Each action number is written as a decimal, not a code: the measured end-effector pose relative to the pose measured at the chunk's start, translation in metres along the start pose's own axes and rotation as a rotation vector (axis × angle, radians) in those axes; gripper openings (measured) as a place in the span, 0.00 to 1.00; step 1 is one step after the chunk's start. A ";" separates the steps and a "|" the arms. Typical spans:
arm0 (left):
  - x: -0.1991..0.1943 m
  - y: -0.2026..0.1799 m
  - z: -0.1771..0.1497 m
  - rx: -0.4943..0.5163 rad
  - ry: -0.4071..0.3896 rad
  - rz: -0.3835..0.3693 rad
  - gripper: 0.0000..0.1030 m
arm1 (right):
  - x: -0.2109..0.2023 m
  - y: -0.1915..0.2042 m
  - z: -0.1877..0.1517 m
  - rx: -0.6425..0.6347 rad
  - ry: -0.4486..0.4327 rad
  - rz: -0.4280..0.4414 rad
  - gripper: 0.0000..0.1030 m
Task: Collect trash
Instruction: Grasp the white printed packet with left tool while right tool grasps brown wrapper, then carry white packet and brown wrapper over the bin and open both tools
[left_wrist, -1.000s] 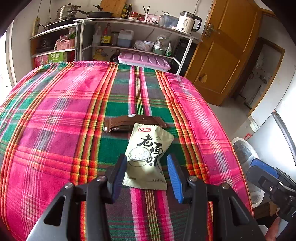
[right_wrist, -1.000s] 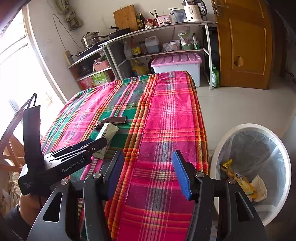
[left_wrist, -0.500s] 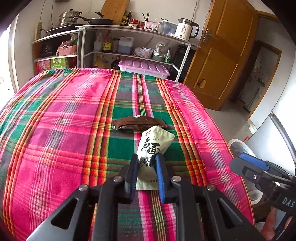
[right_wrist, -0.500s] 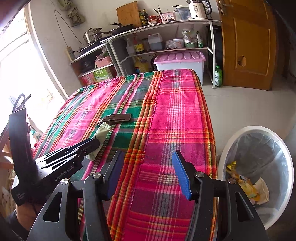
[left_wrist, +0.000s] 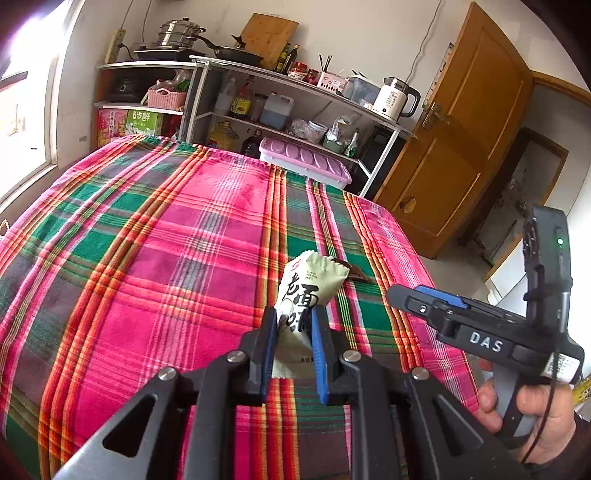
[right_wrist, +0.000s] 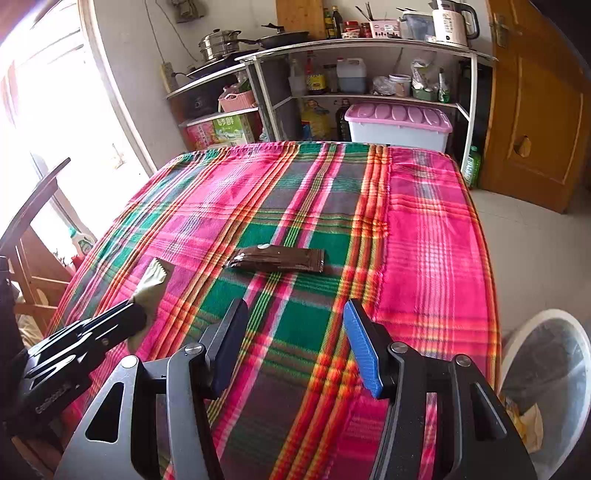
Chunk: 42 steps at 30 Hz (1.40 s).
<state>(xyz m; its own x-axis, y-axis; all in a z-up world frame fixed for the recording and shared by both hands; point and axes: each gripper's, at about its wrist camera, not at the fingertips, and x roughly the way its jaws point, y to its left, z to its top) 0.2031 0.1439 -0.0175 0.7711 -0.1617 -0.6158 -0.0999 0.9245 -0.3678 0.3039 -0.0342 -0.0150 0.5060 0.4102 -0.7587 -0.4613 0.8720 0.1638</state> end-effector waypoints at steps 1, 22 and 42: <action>-0.001 0.004 0.000 -0.007 -0.002 -0.001 0.19 | 0.006 0.003 0.004 -0.023 0.003 0.001 0.53; 0.002 0.041 -0.002 -0.074 0.014 -0.042 0.19 | 0.089 0.025 0.042 -0.333 0.130 0.026 0.53; -0.007 0.000 -0.010 -0.012 0.041 -0.041 0.19 | -0.009 0.002 -0.025 -0.082 0.070 0.030 0.22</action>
<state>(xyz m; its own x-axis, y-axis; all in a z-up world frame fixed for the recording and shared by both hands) 0.1916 0.1420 -0.0203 0.7484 -0.2131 -0.6281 -0.0771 0.9126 -0.4015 0.2801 -0.0431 -0.0236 0.4402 0.4134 -0.7971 -0.5347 0.8338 0.1372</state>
